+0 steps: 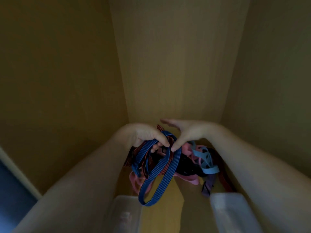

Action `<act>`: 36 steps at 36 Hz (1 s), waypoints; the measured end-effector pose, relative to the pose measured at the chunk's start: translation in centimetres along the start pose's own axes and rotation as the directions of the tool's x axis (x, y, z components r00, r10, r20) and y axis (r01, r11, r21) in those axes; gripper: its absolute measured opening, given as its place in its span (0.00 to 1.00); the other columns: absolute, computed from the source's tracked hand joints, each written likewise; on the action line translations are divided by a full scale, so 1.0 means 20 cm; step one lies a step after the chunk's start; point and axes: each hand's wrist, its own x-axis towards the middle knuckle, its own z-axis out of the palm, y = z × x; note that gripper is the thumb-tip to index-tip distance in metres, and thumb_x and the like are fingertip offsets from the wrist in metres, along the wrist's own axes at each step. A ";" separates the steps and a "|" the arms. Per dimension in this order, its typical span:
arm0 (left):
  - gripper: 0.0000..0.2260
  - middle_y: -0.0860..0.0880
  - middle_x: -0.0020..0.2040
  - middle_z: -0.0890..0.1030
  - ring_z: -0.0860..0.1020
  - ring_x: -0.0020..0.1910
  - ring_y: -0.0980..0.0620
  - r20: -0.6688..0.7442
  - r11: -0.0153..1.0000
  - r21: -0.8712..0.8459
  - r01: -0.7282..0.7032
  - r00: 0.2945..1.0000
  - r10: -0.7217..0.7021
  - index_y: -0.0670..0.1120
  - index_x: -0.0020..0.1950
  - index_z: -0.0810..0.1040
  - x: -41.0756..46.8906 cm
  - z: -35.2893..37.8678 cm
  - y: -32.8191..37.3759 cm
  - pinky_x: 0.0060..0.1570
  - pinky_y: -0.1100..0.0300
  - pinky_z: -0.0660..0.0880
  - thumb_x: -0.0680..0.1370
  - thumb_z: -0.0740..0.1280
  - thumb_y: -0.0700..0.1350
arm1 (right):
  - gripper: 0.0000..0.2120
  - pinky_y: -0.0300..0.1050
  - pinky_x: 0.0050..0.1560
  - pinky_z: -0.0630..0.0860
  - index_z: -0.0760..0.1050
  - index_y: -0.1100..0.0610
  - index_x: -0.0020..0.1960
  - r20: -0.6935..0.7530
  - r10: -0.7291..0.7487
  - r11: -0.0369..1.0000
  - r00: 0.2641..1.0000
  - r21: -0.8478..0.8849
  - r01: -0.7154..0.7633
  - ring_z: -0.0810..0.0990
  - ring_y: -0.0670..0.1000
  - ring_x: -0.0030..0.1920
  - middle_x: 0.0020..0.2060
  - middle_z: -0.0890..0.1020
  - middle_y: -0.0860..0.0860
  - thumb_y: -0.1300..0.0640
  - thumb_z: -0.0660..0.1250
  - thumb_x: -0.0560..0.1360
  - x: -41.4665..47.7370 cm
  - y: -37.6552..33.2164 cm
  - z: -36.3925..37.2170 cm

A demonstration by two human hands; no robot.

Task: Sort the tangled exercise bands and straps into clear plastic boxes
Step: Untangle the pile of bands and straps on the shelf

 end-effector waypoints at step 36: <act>0.13 0.49 0.25 0.73 0.71 0.25 0.54 -0.330 0.979 -0.136 -0.155 0.938 0.103 0.42 0.31 0.74 -0.07 0.03 -0.13 0.33 0.63 0.71 0.74 0.72 0.43 | 0.05 0.35 0.38 0.74 0.76 0.49 0.52 -0.206 0.098 0.981 0.974 0.183 -0.060 0.81 0.45 0.41 0.41 0.81 0.45 0.56 0.68 0.77 0.04 0.18 0.09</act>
